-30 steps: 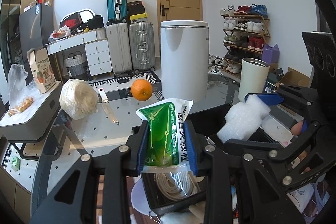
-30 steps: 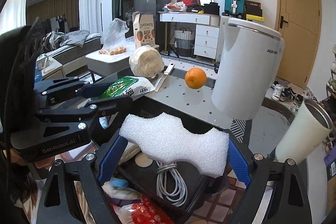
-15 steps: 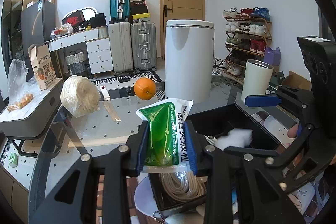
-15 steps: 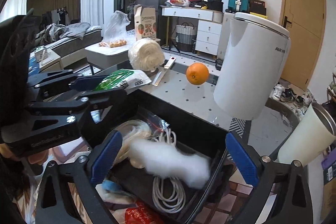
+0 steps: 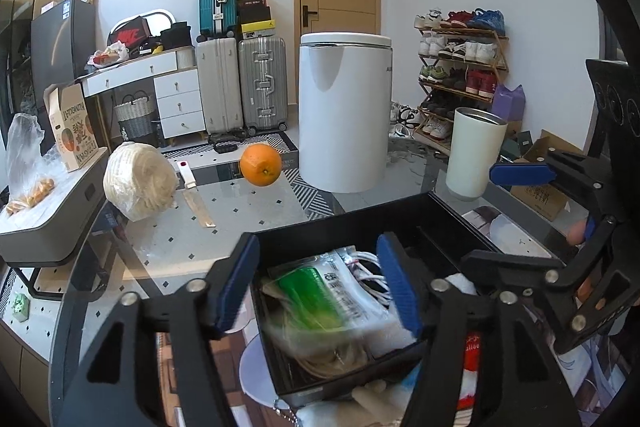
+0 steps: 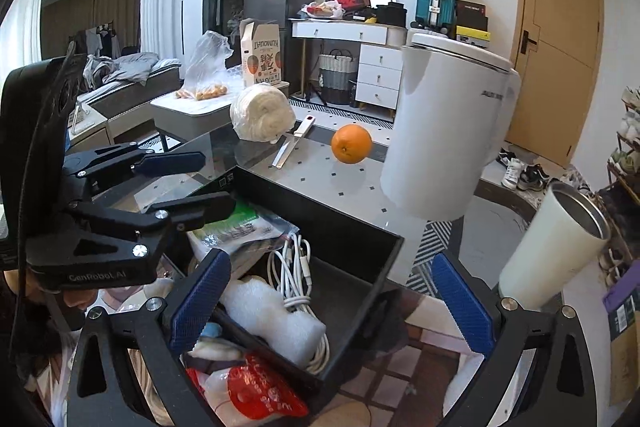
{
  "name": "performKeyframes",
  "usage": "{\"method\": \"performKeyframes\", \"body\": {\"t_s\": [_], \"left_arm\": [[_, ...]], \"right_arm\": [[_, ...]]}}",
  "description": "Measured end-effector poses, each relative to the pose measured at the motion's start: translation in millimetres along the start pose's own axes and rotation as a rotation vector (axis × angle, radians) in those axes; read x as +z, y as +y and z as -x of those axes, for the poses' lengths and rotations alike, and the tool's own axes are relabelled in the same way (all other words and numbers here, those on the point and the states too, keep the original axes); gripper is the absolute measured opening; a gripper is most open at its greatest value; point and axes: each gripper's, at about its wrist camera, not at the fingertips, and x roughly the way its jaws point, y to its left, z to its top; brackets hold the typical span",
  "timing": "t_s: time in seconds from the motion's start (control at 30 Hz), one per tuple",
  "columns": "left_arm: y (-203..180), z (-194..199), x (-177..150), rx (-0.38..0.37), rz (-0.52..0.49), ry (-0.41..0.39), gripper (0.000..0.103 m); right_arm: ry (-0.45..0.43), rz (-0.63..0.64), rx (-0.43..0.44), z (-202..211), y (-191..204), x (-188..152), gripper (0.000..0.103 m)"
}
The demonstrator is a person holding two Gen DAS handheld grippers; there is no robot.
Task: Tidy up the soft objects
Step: 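Open the left gripper to drop the green packet into the box, then move both grippers back from the box toward the items on the mat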
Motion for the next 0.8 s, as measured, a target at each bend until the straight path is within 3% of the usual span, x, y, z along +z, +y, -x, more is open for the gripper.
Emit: {"method": "performKeyframes", "body": {"t_s": [0.03, 0.07, 0.2, 0.4, 0.8], "left_arm": [[-1, 3, 0, 0.002, -0.003, -0.005, 0.09], [-1, 7, 0, 0.01, -0.001, -0.016, 0.095], [1, 24, 0, 0.009, 0.02, -0.048, 0.103], [4, 45, -11, 0.063, 0.033, -0.038, 0.103], [4, 93, -50, 0.109, 0.074, 0.017, 0.103]], "right_arm": [[-0.003, -0.004, -0.006, 4, 0, -1, 0.102], [-0.008, -0.008, -0.009, 8, -1, -2, 0.102], [-0.016, -0.058, -0.014, 25, -3, -10, 0.102], [0.006, -0.143, -0.001, 42, -5, -24, 0.102], [0.079, -0.171, 0.003, 57, 16, -55, 0.102]]}}
